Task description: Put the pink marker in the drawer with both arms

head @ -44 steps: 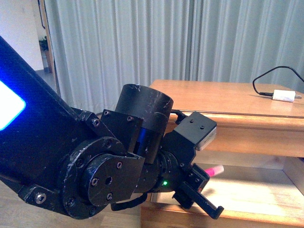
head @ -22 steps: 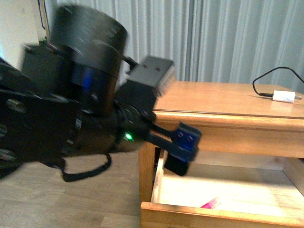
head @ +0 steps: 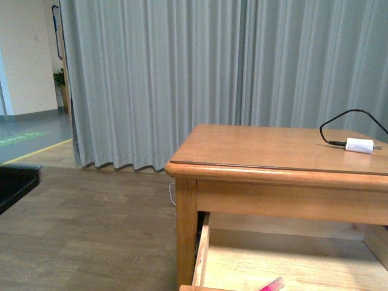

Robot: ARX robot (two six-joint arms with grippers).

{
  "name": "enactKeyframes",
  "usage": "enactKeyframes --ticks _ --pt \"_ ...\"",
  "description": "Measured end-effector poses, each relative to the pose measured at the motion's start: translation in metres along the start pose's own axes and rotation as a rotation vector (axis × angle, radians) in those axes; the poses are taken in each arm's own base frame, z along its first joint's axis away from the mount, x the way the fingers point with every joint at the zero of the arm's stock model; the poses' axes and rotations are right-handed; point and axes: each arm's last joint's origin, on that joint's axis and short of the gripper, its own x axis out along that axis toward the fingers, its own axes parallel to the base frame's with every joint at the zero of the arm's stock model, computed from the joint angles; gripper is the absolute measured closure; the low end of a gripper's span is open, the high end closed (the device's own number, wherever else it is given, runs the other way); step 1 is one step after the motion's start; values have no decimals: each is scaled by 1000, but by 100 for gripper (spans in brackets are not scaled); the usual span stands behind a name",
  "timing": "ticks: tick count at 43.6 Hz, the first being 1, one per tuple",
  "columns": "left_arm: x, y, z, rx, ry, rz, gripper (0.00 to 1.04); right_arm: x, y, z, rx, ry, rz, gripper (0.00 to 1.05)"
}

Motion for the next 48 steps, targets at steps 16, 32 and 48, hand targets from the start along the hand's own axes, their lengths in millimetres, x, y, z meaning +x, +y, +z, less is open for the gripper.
enactKeyframes --ticks 16,32,48 --pt "-24 16 -35 -61 -108 243 22 0 0 0 0 0 0 8" --pt "-41 29 -57 38 -131 264 86 0 0 0 -1 0 1 8" --pt "-51 35 -69 44 -132 285 101 0 0 0 -1 0 1 8"
